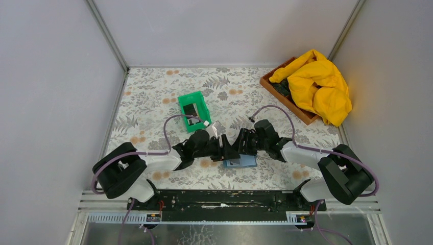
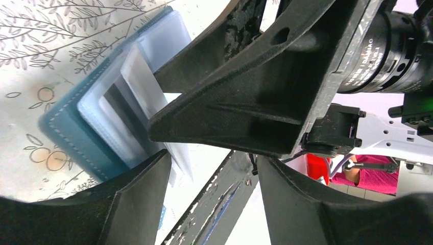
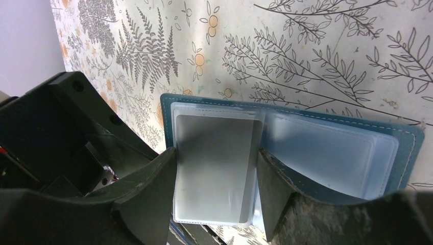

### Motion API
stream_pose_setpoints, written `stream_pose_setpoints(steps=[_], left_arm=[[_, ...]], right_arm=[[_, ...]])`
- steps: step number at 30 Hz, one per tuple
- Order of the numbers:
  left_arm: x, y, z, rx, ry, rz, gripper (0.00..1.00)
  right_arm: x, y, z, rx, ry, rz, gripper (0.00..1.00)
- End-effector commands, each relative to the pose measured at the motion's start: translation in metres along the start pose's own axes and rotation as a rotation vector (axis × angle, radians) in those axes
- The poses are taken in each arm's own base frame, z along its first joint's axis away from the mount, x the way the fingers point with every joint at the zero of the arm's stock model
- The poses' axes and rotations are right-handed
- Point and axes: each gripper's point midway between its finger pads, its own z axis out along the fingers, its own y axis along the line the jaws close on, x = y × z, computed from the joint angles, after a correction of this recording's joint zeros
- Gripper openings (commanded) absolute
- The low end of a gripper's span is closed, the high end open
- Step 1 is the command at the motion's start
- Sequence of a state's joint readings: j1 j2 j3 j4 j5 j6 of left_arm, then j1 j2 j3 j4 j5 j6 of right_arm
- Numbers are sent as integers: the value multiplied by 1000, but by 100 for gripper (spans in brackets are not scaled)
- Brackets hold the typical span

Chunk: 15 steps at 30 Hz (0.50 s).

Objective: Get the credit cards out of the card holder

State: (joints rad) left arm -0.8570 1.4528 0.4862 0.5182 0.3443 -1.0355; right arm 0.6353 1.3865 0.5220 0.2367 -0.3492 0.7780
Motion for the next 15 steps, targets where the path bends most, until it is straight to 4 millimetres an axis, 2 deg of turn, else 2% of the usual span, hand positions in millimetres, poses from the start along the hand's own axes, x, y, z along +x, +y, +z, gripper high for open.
stream_pose_setpoints(steps=[1, 6, 10, 15], left_arm=[[-9, -18, 10, 59, -15, 25, 70], [-11, -19, 16, 56, -15, 22, 69], [-15, -24, 20, 61, -19, 30, 69], [-15, -20, 25, 48, -16, 31, 69]], right_arm=[[-9, 10, -5, -40, -37, -32, 33], [-7, 9, -5, -39, -34, -33, 34], [-7, 11, -6, -51, -31, -52, 58], [-8, 12, -9, -50, -33, -70, 67]])
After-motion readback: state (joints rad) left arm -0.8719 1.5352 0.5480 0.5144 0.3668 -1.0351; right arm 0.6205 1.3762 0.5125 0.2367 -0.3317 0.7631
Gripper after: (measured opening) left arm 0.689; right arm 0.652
